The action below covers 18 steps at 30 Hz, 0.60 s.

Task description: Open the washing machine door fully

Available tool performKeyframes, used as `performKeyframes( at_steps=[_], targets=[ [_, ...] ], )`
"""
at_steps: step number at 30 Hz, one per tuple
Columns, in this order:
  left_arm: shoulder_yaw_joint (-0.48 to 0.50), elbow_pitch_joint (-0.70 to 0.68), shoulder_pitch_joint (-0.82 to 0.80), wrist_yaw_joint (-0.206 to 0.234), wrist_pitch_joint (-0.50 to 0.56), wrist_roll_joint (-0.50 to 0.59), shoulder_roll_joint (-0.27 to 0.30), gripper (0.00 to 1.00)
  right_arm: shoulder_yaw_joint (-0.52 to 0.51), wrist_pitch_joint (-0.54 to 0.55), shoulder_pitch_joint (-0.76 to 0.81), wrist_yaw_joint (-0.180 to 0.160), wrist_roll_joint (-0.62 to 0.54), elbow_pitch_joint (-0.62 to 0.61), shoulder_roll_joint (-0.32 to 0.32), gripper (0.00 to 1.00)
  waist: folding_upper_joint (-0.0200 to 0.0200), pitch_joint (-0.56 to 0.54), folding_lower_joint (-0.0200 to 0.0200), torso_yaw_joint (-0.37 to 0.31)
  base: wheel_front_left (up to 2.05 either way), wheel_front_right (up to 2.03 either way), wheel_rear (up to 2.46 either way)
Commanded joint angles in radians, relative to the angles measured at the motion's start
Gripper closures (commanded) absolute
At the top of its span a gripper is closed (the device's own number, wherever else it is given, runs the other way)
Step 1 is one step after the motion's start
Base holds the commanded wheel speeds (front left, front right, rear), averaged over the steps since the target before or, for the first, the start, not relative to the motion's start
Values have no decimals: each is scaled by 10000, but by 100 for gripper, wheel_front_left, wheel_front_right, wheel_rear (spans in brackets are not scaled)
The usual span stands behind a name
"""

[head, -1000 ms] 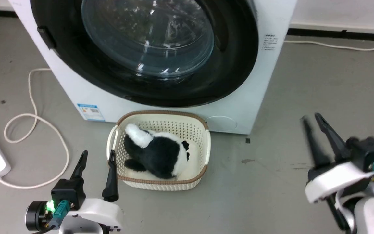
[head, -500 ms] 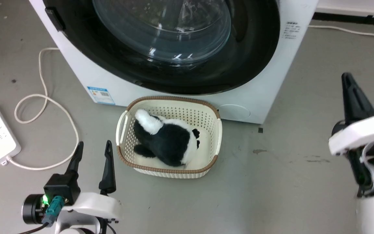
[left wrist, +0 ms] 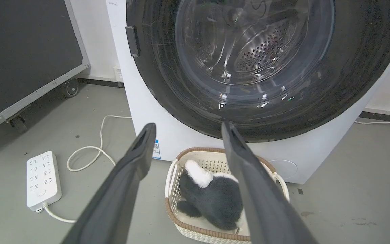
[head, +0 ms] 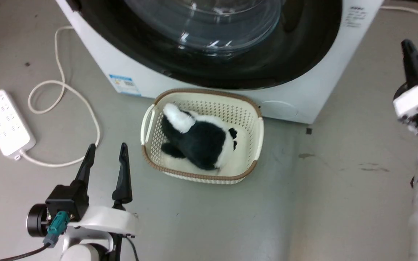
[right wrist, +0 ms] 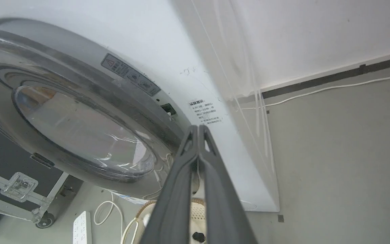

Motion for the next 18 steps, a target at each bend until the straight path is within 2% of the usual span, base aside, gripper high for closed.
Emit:
performKeyframes(
  at_steps=[1,8,18],
  targets=[
    [-33,-59,-179,-2,-125,-68,6,0,-180,161,-390,-4,191,214,26,100,0,148,-1,155,0,0,0],
    [-232,5,-366,42,-313,-301,7,0,-1506,1369,-2433,-4,1138,2076,27,100,0,650,-1,675,0,0,0],
    [-470,27,-617,127,-522,-543,7,0,-3040,2507,-4342,-5,920,3663,17,100,0,1119,-1,1198,0,0,0]
  ],
)
